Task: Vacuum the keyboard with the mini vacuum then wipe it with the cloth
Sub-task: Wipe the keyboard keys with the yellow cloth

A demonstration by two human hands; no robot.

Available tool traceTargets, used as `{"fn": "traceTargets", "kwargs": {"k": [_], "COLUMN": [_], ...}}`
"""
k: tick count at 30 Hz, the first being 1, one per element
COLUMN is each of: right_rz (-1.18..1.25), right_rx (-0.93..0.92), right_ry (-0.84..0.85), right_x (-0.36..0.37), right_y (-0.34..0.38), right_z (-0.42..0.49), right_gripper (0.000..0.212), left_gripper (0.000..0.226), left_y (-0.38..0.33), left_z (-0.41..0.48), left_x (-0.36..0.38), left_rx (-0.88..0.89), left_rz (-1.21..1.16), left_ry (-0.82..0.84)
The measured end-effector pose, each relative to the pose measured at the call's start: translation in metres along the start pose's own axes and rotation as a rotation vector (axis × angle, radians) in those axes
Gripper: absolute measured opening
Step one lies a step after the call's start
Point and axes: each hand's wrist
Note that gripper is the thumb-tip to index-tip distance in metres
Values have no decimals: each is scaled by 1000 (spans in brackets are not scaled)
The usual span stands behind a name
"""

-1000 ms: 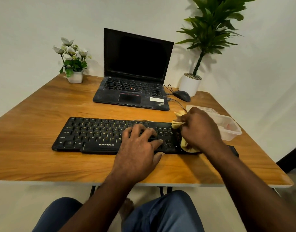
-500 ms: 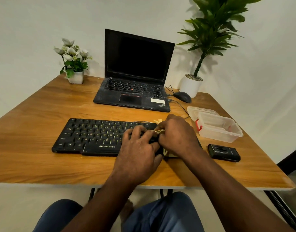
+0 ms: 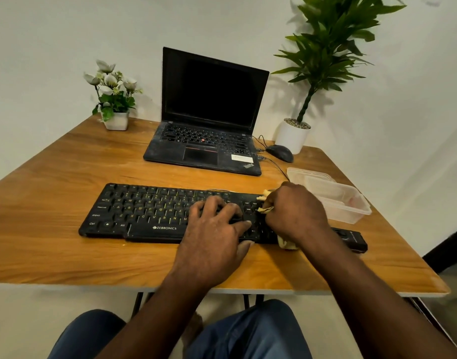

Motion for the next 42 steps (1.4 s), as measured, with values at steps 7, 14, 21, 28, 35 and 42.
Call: {"fn": "traceTargets", "kwargs": {"k": [7, 14, 21, 28, 35, 42], "right_rz": [207, 383, 105, 214, 1217, 1535], "right_rx": [-6, -56, -276, -302, 325, 674], "right_ry": [7, -26, 9, 74, -220, -222], "right_x": [7, 14, 35, 13, 6, 30], "right_y": [9, 26, 42, 25, -26, -35], "right_z": [9, 53, 55, 33, -16, -80], "right_gripper": [28, 28, 35, 34, 31, 28], "left_gripper": [48, 48, 42, 43, 50, 50], "left_y": [0, 0, 0, 0, 0, -2], "left_z": [-1, -1, 0, 0, -3, -3], "left_x": [1, 0, 1, 2, 1, 1], "left_rx": [6, 4, -8, -14, -8, -9], "left_rz": [-12, -24, -16, -9, -18, -3], "left_ry": [-21, -23, -32, -25, -23, -18]}}
Point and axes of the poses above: each hand's wrist, its own z-axis towards the middle knuckle, its own x-axis out of the palm, y = z × x, and after that the axes turned 9 degrees about -y, right-handed
